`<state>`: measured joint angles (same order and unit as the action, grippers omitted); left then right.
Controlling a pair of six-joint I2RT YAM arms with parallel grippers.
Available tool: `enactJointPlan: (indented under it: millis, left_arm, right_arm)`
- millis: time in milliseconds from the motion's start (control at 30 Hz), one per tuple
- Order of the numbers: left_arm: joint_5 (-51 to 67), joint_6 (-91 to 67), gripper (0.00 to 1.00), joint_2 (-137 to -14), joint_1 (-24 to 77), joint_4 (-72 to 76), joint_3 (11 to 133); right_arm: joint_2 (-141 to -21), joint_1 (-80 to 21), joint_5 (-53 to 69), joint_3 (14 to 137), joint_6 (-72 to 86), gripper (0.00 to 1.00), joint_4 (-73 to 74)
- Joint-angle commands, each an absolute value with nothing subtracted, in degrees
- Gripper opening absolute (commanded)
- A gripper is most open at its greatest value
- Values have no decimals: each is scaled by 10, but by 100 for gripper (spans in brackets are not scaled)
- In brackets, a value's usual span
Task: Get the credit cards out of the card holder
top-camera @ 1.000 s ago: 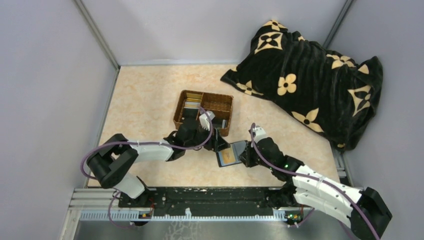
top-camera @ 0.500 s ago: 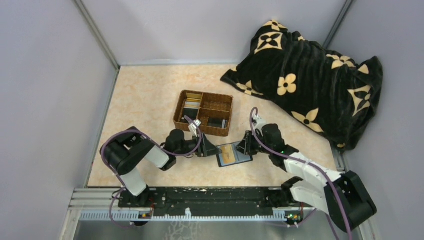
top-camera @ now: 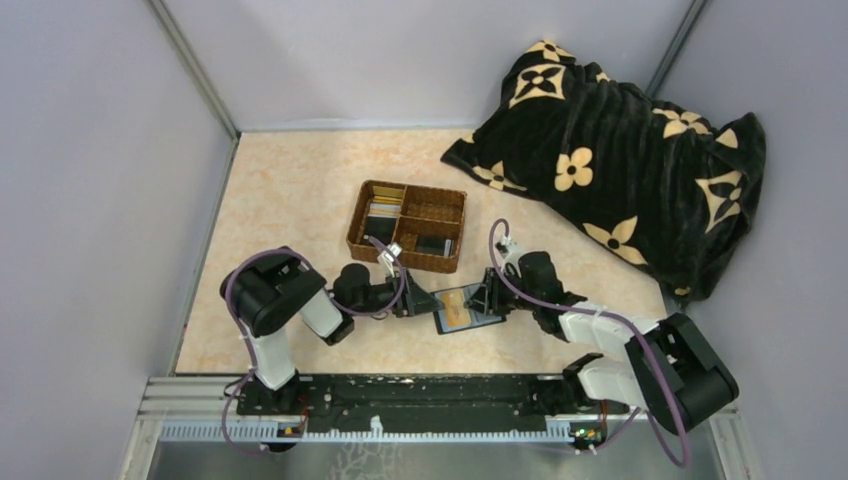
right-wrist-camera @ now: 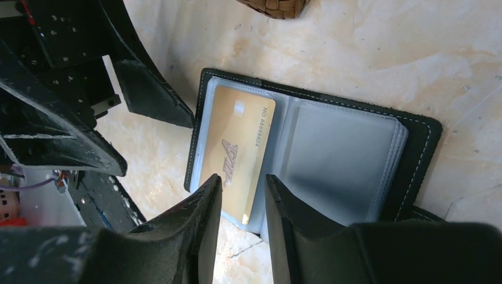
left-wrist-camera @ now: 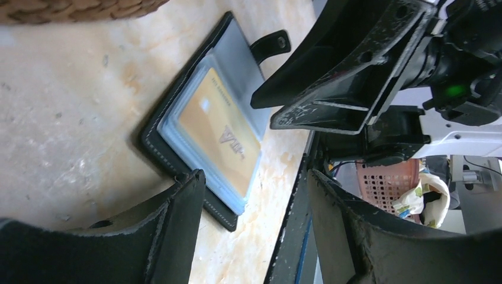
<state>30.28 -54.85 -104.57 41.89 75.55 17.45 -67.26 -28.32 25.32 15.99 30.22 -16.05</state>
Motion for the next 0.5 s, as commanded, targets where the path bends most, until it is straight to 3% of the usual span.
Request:
enactJointPlan:
  millis: [0,67,467]
  left_arm:
    - [297,-538,70,-1071,424,780,178]
    - [297,-536,70,-1077,425,781,179]
    - [292,-535,70,-1094,426,766,188]
  right_arm:
    - [-688,-280,264,152,304,35,-225]
    - [-699,-280,270,147,305,41,-237]
    - [-760,-280,310,124,334,41,-334]
